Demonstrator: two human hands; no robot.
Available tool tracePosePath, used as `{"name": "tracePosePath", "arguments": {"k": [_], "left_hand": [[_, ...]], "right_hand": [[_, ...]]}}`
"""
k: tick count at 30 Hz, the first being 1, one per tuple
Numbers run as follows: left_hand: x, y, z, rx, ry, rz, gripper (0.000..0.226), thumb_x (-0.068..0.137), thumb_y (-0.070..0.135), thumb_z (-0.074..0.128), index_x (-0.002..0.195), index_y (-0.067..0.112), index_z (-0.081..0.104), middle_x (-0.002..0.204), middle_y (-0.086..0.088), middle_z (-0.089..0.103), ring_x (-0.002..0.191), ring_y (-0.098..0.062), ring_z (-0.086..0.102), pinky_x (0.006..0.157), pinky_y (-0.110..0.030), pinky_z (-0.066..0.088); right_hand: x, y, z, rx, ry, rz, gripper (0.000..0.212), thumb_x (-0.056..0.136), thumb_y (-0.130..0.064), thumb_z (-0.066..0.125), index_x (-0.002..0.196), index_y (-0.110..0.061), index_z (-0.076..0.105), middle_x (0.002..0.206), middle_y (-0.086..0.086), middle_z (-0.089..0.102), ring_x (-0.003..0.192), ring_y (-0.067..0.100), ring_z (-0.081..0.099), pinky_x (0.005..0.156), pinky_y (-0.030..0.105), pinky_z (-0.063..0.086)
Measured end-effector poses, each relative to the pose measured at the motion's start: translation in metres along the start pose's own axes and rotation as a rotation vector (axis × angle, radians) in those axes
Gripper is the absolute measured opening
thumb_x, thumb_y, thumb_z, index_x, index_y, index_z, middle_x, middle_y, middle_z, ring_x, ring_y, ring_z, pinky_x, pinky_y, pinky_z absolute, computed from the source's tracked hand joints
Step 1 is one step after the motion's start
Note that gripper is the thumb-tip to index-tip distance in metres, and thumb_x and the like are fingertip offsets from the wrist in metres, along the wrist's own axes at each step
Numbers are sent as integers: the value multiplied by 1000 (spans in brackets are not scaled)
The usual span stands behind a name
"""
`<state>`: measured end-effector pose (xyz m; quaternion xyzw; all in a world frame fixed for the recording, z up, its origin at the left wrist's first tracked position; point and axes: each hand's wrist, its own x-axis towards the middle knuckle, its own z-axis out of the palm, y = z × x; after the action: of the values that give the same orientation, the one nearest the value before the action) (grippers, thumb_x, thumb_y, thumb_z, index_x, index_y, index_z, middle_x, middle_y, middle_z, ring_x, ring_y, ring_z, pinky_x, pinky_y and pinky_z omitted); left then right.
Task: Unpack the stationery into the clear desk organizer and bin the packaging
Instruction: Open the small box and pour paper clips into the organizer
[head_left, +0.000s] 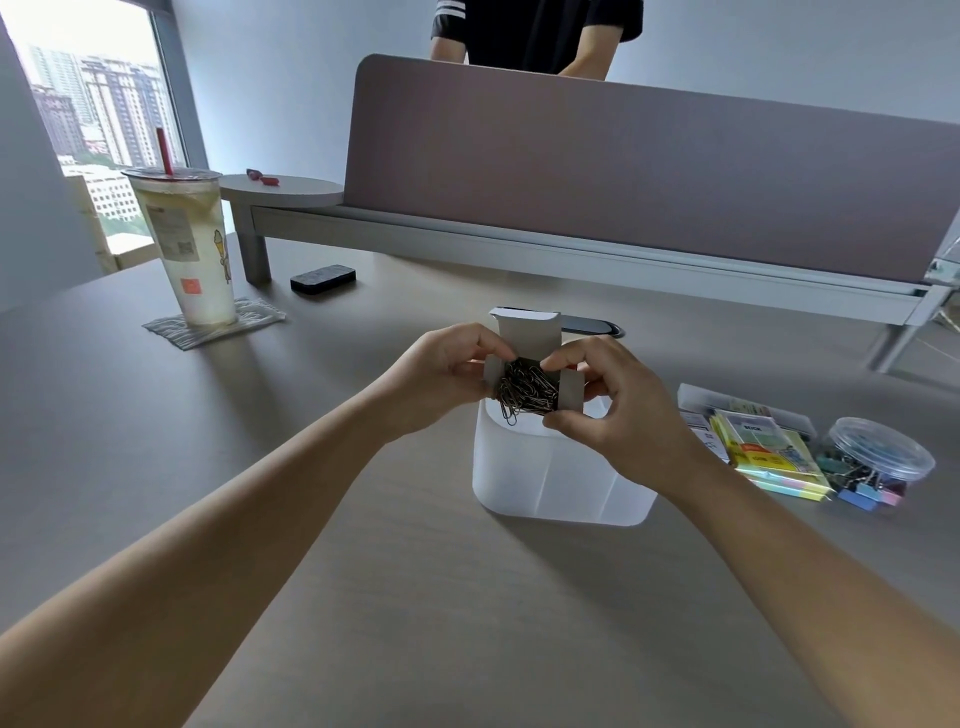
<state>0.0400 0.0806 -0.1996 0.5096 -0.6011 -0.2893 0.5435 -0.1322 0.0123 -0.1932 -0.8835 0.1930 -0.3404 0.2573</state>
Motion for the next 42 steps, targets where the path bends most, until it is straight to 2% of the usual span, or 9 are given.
{"name": "tracePosePath", "arguments": {"k": [3,7,13,18,23,26,31,39,42], "left_hand": [[0,1,0,40,12,-4,38,75,-25,49,94,7,56,79,-1,60,60,7,61,63,-8,49],[0,2,-2,55,32,8,45,73,-26,49,82,17,56,82,-1,59,64,5,62,68,-14,51],[-1,4,-4,21,26,16,43,71,-27,50,79,15,55,82,0,57,65,5,61,67,-14,51],[0,4,-5,33,32,15,48,69,-30,47,80,16,55,83,3,56,64,5,60,63,-12,49],[0,1,-7,14,44,24,46,69,-30,49,79,15,54,79,6,58,64,5,60,62,-12,48],[-1,-3,-7,11,55,22,46,69,-28,51,79,17,55,72,17,62,65,5,60,63,-13,48],[-1,-1,-2,20,53,47,43,70,-25,54,79,17,53,82,3,57,63,8,59,61,-10,48],[1,-3,0,23,62,59,44,70,-25,53,78,18,52,83,6,56,65,8,59,62,-10,47],[1,-4,0,16,72,64,44,71,-26,52,79,18,52,84,6,56,65,9,58,60,-8,46]], "right_hand": [[0,1,1,-11,3,-18,49,68,-1,72,89,-38,48,95,-13,48,82,-13,47,75,3,39],[0,2,2,-5,-2,-50,52,68,3,69,91,-38,47,99,-14,47,85,-15,45,77,2,37],[2,4,2,13,-3,-49,44,69,7,68,104,-17,57,102,-12,46,90,-19,45,79,-1,37],[3,4,2,48,-7,-55,52,69,9,67,96,-32,49,101,-24,43,88,-18,47,78,0,40],[3,5,5,38,-9,-77,50,68,10,67,105,-23,55,104,-23,43,96,-20,44,83,0,39],[3,4,6,31,-20,-106,50,67,4,66,100,-32,54,105,-22,42,98,-20,43,83,1,39],[1,3,5,-11,-26,-91,44,63,-11,59,97,-37,48,104,-24,41,99,-19,42,82,1,39],[-1,6,5,-80,9,-148,40,65,-2,58,104,-12,59,109,-5,47,97,-4,41,82,2,36],[0,5,5,-59,14,-139,45,66,-3,59,107,-19,57,111,-6,46,100,-11,41,83,-1,36]]}}
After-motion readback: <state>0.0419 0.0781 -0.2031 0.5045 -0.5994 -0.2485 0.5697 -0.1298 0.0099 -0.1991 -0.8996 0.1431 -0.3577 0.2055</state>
